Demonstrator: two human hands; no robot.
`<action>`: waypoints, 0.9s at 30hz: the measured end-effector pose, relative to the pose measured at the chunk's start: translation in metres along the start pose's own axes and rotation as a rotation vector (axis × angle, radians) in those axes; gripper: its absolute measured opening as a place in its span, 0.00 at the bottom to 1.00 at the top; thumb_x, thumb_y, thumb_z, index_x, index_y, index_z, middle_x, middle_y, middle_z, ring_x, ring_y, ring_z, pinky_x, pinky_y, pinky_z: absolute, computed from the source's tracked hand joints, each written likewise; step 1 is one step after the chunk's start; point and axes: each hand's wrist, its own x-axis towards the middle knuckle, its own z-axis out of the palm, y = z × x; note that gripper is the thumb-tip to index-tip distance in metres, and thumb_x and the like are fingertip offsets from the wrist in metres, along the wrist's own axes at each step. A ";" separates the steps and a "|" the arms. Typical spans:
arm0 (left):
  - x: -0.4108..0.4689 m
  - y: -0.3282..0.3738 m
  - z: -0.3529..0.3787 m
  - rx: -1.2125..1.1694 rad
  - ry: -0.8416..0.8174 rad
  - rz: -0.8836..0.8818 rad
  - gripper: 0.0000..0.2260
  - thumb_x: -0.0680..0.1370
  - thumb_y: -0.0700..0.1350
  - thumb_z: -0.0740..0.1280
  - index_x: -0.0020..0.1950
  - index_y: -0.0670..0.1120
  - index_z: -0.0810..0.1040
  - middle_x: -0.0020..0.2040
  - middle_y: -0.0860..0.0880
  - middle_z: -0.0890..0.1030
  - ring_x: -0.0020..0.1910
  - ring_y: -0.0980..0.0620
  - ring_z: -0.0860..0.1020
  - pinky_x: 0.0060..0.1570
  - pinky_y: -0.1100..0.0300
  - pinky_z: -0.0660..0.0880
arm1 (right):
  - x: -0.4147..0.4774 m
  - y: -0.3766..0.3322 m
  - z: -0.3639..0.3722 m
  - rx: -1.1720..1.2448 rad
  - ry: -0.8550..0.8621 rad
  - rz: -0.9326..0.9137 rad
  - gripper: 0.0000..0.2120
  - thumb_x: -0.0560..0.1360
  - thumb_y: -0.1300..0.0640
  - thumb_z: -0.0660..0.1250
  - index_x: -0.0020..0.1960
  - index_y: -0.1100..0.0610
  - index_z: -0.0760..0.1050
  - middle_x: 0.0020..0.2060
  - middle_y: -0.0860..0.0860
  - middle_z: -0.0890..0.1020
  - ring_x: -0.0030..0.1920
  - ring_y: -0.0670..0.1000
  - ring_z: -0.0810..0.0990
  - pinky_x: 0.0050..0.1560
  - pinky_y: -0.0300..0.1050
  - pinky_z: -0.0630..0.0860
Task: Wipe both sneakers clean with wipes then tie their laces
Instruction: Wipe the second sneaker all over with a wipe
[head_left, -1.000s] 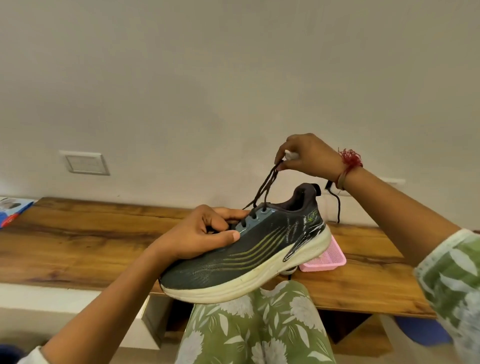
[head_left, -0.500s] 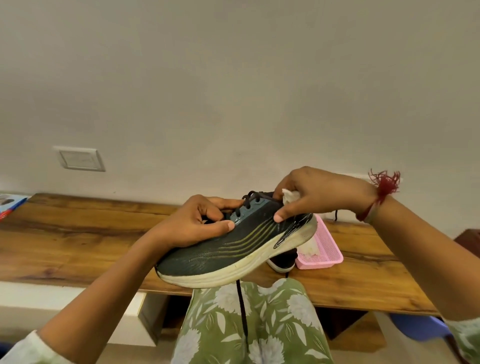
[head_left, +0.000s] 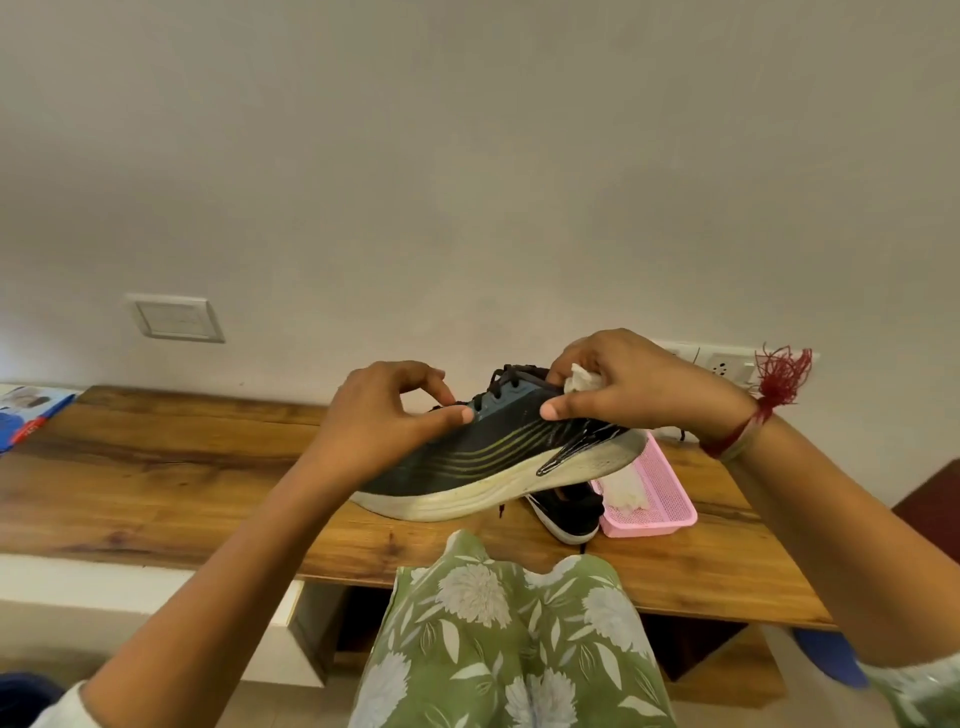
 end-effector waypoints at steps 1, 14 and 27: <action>-0.001 0.003 0.003 -0.036 -0.019 0.011 0.11 0.71 0.59 0.72 0.48 0.55 0.81 0.59 0.57 0.78 0.59 0.58 0.74 0.60 0.56 0.70 | 0.000 -0.001 0.001 -0.007 0.005 -0.005 0.11 0.72 0.47 0.71 0.47 0.54 0.80 0.44 0.50 0.82 0.45 0.49 0.78 0.49 0.53 0.77; -0.007 -0.003 0.022 -0.233 -0.199 0.020 0.18 0.63 0.69 0.69 0.44 0.59 0.78 0.59 0.62 0.78 0.58 0.61 0.77 0.60 0.51 0.75 | -0.016 -0.004 0.011 0.013 0.111 -0.029 0.09 0.71 0.48 0.72 0.48 0.51 0.81 0.39 0.38 0.75 0.46 0.44 0.75 0.42 0.37 0.68; -0.011 -0.002 0.027 -0.544 -0.282 0.013 0.22 0.67 0.51 0.78 0.58 0.53 0.75 0.53 0.51 0.82 0.51 0.53 0.82 0.47 0.55 0.81 | -0.022 -0.013 0.018 0.002 0.261 -0.113 0.09 0.71 0.49 0.72 0.48 0.53 0.83 0.36 0.40 0.75 0.40 0.44 0.74 0.38 0.40 0.65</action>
